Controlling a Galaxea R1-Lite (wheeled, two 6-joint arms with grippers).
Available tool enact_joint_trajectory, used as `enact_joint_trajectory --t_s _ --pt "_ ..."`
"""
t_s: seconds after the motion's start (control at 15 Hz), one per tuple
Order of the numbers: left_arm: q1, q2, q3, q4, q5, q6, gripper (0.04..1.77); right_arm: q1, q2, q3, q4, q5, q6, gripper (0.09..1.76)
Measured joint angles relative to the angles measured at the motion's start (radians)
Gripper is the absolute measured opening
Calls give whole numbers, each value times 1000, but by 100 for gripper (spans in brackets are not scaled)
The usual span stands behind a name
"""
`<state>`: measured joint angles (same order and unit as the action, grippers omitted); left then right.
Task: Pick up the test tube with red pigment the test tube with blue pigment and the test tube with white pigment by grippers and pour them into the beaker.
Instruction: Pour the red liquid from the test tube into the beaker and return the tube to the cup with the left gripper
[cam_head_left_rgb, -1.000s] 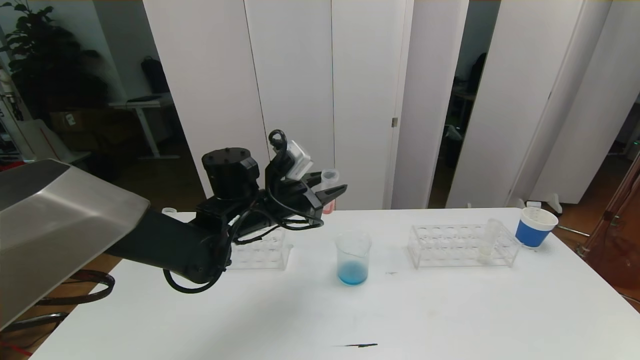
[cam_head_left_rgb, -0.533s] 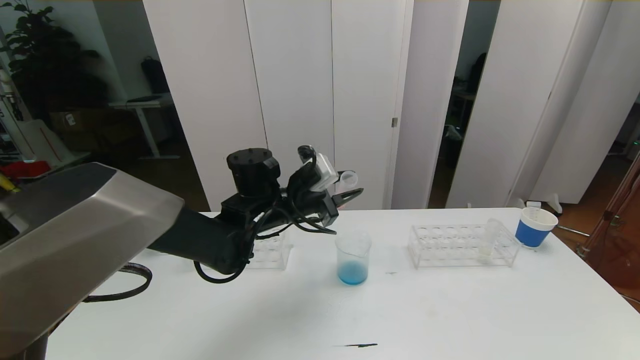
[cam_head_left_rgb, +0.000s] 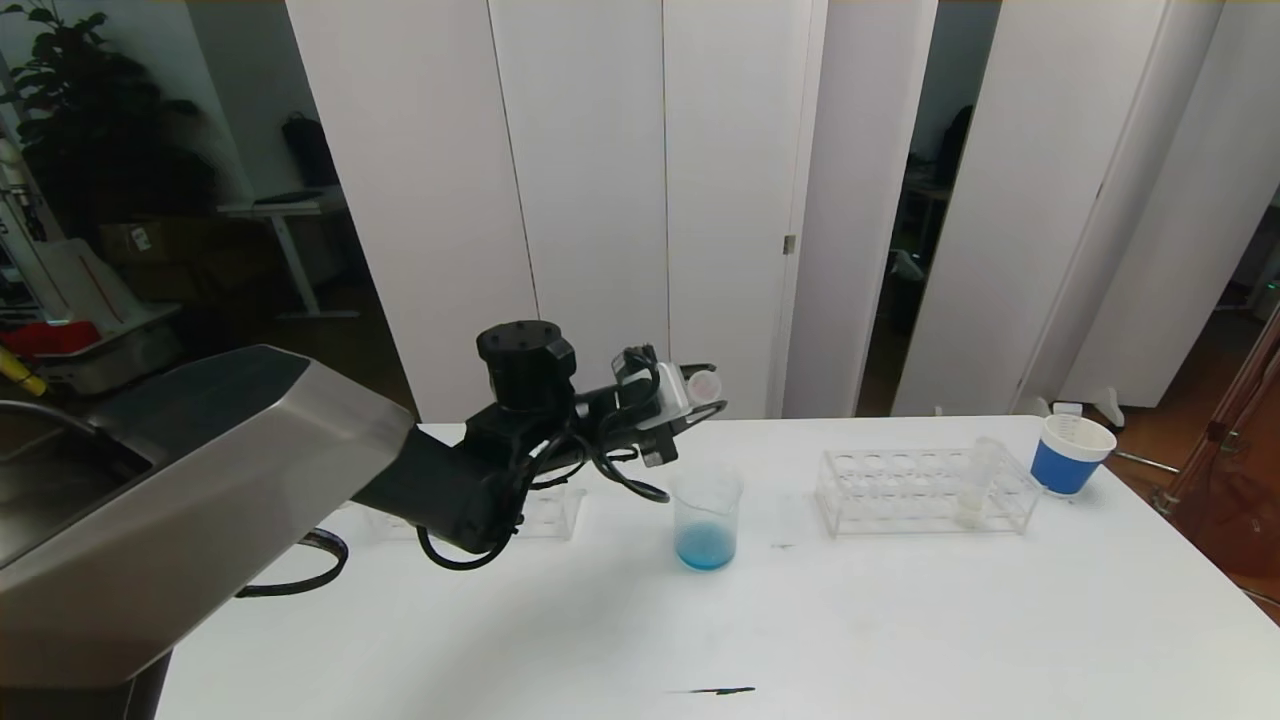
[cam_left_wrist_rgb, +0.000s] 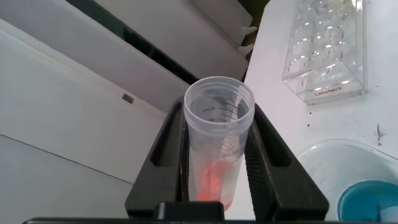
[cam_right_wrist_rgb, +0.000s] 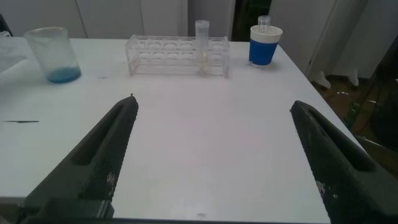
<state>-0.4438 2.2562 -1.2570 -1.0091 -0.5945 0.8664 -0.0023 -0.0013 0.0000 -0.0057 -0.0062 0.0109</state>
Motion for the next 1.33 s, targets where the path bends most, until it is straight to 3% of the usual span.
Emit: enact_joint_trajectory --t_s 0.87,1.33 --pt "14 24 25 -7 -11 370 60 0 0 0 0 0 0 175" --pt "15 52 18 -80 -19 451 60 0 0 0 0 0 0 175"
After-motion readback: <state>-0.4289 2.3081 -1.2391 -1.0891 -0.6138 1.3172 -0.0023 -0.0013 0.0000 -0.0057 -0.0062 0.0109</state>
